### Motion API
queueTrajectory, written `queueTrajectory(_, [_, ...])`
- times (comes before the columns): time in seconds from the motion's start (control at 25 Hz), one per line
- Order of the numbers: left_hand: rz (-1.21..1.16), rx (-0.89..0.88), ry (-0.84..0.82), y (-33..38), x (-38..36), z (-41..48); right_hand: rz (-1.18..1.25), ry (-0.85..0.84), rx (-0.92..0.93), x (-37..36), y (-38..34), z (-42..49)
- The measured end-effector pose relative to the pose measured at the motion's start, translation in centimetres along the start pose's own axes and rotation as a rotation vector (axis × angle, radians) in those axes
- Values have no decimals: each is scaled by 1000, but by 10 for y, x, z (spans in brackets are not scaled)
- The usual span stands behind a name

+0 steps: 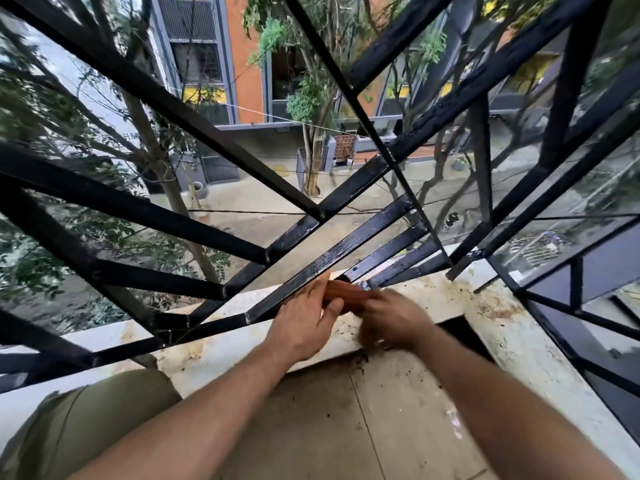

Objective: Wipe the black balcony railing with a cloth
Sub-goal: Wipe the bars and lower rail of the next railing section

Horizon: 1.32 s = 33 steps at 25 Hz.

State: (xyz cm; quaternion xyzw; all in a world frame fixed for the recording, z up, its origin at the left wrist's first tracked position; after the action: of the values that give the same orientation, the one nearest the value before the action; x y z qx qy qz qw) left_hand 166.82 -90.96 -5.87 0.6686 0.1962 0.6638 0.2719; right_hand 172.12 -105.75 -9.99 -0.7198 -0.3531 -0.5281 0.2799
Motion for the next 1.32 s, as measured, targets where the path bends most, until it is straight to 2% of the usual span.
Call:
queueTrajectory(0.08, [-48, 59, -28, -11, -8, 3, -67, 48, -41, 16, 35, 5])
queueTrajectory(0.16, [-127, 144, -66, -23, -18, 3, -214, 244, -302, 41, 84, -1])
queueTrajectory(0.2, [-164, 170, -62, -25, -21, 4, -136, 281, -488, 45, 90, 0])
queueTrajectory(0.24, [-203, 187, -43, -26, -21, 7, 48, 241, -689, 40, 76, 9])
queueTrajectory(0.28, [-251, 193, -23, -25, -21, 11, 284, 281, -817, 25, 53, 16])
queueTrajectory(0.32, [-300, 190, -4, -20, -21, 16, 481, 350, -858, 17, 26, 19])
queueTrajectory(0.36, [-320, 168, 9, -14, -21, 21, 598, 333, -858, 6, -6, 23])
queueTrajectory(0.4, [-299, 134, -6, -5, -20, 29, 530, 296, -743, 9, -19, 27])
queueTrajectory(0.48, [-217, 100, -48, 9, -23, 41, 280, 199, -351, 27, -27, 22])
queueTrajectory(0.52, [-182, 88, -44, 16, -24, 44, 199, 121, -278, 27, -3, 13])
queueTrajectory(0.56, [-159, 59, -20, 23, -23, 46, 53, 108, -307, 41, 38, -6])
queueTrajectory(0.6, [-140, 12, 26, 34, -20, 47, -75, 170, -391, 60, 80, -23])
queueTrajectory(0.68, [-68, -100, 157, 56, -8, 46, -206, 442, -567, 92, 110, -43])
queueTrajectory(0.72, [-13, -178, 231, 69, -2, 44, -141, 519, -660, 84, 100, -39])
queueTrajectory(0.76, [36, -264, 296, 84, 2, 41, 80, 608, -766, 64, 88, -32])
queueTrajectory(0.8, [79, -347, 341, 98, 3, 38, 444, 575, -850, 32, 75, -19])
queueTrajectory(0.84, [112, -409, 332, 107, 0, 39, 844, 409, -858, -10, 53, 5])
queueTrajectory(0.88, [132, -450, 272, 113, -6, 41, 890, 365, -781, -39, 33, 18])
queueTrajectory(0.92, [145, -465, 188, 115, -14, 46, 797, 381, -625, -45, 21, 21])
queueTrajectory(1.0, [150, -409, 32, 102, -31, 56, 290, 395, -391, -7, 19, -3])
queueTrajectory(1.04, [140, -380, -15, 95, -37, 62, 201, 342, -224, -2, 26, -12])
queueTrajectory(1.08, [129, -364, -28, 92, -42, 67, 11, 353, -124, 9, 38, -24])
queueTrajectory(1.16, [116, -341, -6, 94, -52, 72, -248, 339, -59, 8, 89, -38])
queueTrajectory(1.2, [101, -312, 24, 94, -54, 73, -296, 328, -72, 23, 117, -49])
queueTrajectory(1.24, [84, -266, 38, 92, -57, 74, -338, 305, -103, 28, 147, -56])
queueTrajectory(1.32, [51, -151, 27, 84, -64, 72, -247, 345, -238, 40, 186, -69])
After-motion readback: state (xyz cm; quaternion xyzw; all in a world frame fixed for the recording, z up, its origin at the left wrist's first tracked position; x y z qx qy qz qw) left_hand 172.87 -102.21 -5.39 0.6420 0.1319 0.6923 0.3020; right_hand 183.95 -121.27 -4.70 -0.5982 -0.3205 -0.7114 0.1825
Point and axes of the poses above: each hand's wrist, its own z-axis towards the middle knuckle, its own x-axis out of the back of the hand, y = z × x, the point moved 10 cm from there along z, towards the middle knuckle, and after that the axes turned 10 degrees about -x, right-handed, at the moved point
